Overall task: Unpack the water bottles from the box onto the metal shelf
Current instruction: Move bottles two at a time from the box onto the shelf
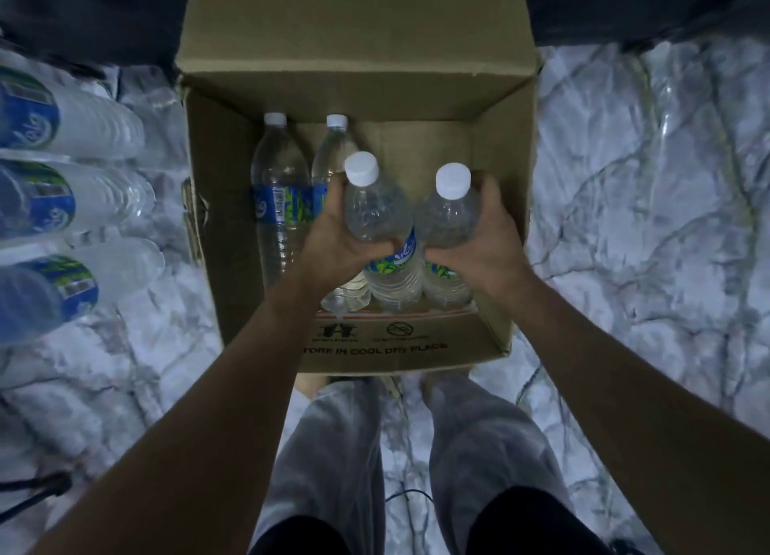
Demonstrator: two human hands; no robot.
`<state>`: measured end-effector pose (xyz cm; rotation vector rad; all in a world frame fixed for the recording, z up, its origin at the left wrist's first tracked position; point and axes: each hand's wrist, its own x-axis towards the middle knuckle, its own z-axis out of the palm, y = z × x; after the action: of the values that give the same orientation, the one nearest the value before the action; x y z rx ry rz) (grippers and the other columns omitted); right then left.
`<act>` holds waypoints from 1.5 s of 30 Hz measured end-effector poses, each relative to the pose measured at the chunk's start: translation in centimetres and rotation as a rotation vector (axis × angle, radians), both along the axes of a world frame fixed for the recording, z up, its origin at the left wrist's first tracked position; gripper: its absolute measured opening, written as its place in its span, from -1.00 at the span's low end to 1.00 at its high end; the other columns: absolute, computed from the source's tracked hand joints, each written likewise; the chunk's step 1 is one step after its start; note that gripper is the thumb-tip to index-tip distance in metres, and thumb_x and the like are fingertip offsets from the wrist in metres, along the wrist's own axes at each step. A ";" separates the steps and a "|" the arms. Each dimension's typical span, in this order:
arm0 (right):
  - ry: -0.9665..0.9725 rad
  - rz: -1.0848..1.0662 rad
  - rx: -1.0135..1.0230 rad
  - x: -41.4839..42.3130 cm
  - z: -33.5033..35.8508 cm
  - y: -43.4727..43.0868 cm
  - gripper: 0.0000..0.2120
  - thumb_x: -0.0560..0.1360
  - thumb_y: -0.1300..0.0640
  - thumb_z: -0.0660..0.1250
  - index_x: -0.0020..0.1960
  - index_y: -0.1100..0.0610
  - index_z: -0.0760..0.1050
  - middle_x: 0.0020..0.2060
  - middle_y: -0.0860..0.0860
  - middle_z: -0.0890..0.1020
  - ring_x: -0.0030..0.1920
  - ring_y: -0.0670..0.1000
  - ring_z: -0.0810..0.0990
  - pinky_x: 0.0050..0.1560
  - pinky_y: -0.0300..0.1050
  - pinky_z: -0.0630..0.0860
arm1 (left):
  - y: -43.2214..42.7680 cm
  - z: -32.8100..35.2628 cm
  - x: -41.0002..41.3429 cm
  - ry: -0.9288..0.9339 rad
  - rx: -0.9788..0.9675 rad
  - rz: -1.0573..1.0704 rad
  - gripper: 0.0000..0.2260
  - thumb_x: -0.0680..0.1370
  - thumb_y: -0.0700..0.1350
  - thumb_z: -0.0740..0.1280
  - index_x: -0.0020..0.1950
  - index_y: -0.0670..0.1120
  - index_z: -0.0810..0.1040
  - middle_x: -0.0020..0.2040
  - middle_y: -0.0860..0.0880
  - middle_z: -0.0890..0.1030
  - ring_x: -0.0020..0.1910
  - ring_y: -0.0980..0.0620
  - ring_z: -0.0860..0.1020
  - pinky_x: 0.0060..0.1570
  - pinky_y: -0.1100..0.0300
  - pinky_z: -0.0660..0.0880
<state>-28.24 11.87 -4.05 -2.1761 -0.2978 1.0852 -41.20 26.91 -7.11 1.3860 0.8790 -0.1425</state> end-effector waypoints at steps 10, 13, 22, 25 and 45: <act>-0.085 0.060 -0.037 0.1 1.7 -1.3 -0.27 0.12 0.08 0.62 0.19 -0.06 0.34 0.19 0.07 0.52 0.21 0.09 0.52 0.23 0.10 0.51 | -1.1 3.4 -1.4 0.141 0.145 0.083 -0.35 0.25 -0.24 0.65 0.27 -0.12 0.47 0.07 0.10 0.58 0.08 0.24 0.58 0.14 0.29 0.53; -0.132 0.033 0.004 -0.3 4.9 -1.7 -0.27 0.18 0.17 0.63 0.19 -0.05 0.30 0.13 0.04 0.51 0.16 0.00 0.50 0.22 -0.16 0.45 | -1.3 6.4 -2.1 0.101 0.198 0.114 -0.39 0.20 -0.12 0.66 0.17 0.04 0.47 0.06 0.16 0.60 0.11 0.12 0.59 0.15 0.19 0.54; -0.217 -0.072 0.182 -0.3 25.2 0.8 -0.31 0.21 0.29 0.61 0.23 0.06 0.36 0.15 0.02 0.49 0.14 -0.06 0.47 0.11 -0.50 0.39 | 2.0 26.8 -2.6 -0.002 0.428 0.096 -0.37 0.23 -0.11 0.66 0.22 -0.01 0.50 0.06 0.10 0.62 0.08 0.12 0.58 0.05 0.19 0.55; -0.267 -0.053 0.214 -0.2 33.6 1.9 -0.27 0.22 0.23 0.61 0.30 0.07 0.37 0.20 0.01 0.50 0.20 -0.07 0.47 0.14 -0.50 0.37 | 3.3 35.5 -2.6 -0.042 0.473 0.091 -0.35 0.19 0.01 0.63 0.23 0.00 0.49 0.05 0.13 0.60 0.06 0.12 0.57 0.03 0.21 0.56; -0.649 0.061 0.502 -1.0 76.7 6.4 -0.43 0.14 0.06 0.65 0.02 -0.17 0.43 -0.03 -0.16 0.62 -0.02 -0.20 0.59 -0.06 -0.33 0.50 | 8.2 77.2 -3.4 -0.371 0.857 0.094 -0.47 0.13 0.15 0.60 0.05 0.25 0.53 -0.13 0.26 0.67 -0.10 0.28 0.64 -0.11 0.11 0.63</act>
<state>-29.24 18.25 72.68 -1.9912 -0.8306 0.2463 -44.56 35.08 70.09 2.0632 0.7056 0.6160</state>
